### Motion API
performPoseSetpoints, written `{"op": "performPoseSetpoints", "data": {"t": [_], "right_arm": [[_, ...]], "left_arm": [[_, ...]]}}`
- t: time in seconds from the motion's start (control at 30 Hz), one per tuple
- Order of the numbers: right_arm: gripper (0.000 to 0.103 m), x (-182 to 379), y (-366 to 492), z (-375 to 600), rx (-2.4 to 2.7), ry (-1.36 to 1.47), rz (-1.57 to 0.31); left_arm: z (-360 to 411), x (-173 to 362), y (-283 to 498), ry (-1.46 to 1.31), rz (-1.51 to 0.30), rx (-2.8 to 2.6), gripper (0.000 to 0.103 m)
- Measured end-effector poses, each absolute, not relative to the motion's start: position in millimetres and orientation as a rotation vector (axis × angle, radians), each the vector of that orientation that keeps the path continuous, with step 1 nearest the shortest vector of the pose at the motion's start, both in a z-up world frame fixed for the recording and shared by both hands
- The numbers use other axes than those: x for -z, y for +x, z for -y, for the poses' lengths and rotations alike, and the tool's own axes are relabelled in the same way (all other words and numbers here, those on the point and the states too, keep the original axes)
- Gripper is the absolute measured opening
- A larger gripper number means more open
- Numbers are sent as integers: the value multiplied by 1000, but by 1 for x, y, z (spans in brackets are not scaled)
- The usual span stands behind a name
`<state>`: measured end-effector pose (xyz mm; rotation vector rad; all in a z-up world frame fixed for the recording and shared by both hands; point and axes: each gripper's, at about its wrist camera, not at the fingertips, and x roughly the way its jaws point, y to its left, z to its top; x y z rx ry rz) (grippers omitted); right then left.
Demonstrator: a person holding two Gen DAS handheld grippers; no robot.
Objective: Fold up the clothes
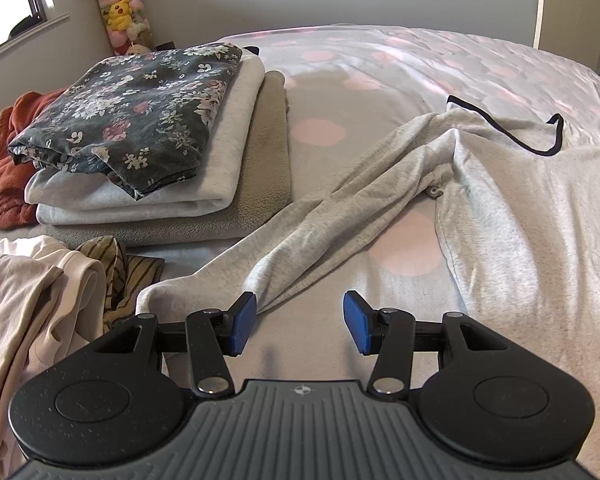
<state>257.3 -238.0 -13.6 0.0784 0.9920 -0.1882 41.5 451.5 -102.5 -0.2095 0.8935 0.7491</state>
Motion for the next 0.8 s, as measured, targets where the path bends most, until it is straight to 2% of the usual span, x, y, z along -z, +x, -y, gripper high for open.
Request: {"op": "performPoseSetpoints", "data": {"t": [0.4, 0.47, 0.53, 0.67, 0.7, 0.8], "right_arm": [[6, 13, 242, 252, 235, 102, -999], [10, 13, 238, 252, 241, 107, -995], [22, 3, 230, 245, 233, 92, -936], [32, -19, 213, 209, 171, 34, -796], [37, -23, 210, 199, 147, 24, -768], [38, -16, 209, 165, 31, 23, -754]], "left_arm": [[-449, 100, 42, -215, -879, -737, 46], [-447, 96, 41, -209, -872, -733, 46], [-446, 91, 42, -221, -862, -706, 46], [-452, 77, 54, -252, -841, -625, 46], [-456, 74, 59, -248, -835, -607, 46], [-467, 66, 79, -220, -806, -561, 46]]}}
